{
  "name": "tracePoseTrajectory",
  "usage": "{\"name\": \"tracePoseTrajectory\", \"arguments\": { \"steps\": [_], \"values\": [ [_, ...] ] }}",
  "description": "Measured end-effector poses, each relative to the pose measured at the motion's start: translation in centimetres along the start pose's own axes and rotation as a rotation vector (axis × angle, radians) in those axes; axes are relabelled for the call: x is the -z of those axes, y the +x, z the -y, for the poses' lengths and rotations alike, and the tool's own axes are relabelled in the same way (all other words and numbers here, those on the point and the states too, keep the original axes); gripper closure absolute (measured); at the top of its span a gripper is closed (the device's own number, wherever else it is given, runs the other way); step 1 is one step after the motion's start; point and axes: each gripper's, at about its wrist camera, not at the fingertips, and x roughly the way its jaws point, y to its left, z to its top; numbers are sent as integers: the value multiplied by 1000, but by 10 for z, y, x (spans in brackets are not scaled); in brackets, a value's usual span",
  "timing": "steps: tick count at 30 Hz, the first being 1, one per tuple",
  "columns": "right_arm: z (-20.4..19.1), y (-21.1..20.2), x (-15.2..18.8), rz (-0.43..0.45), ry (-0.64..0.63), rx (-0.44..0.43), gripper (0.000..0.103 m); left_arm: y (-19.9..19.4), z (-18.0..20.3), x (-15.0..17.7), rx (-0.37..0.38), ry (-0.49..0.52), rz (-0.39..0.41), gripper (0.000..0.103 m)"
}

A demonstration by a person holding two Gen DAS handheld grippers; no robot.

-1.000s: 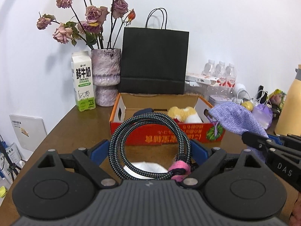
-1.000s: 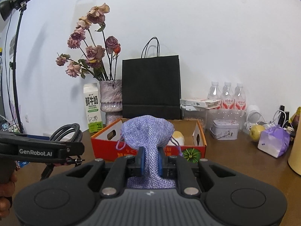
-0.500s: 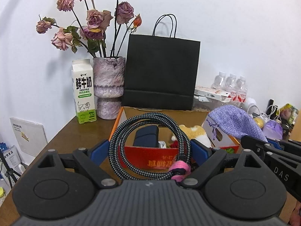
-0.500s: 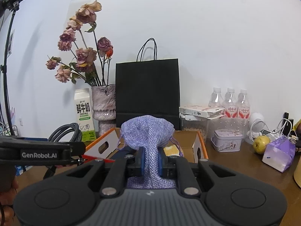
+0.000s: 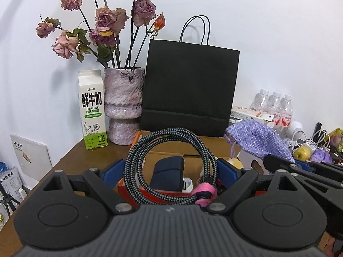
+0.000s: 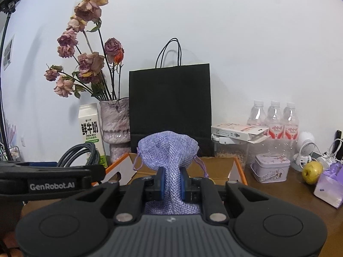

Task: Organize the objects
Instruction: 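Carry the lavender pouch and black cable with both grippers over the box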

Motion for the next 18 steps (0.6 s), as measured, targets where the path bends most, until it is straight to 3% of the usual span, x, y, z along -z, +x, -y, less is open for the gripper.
{"name": "tracePoseTrajectory", "arguments": {
  "steps": [18],
  "values": [
    [10, 73, -17, -47, -7, 14, 90, 65, 1, -22, -42, -3, -2, 12]
  ]
}}
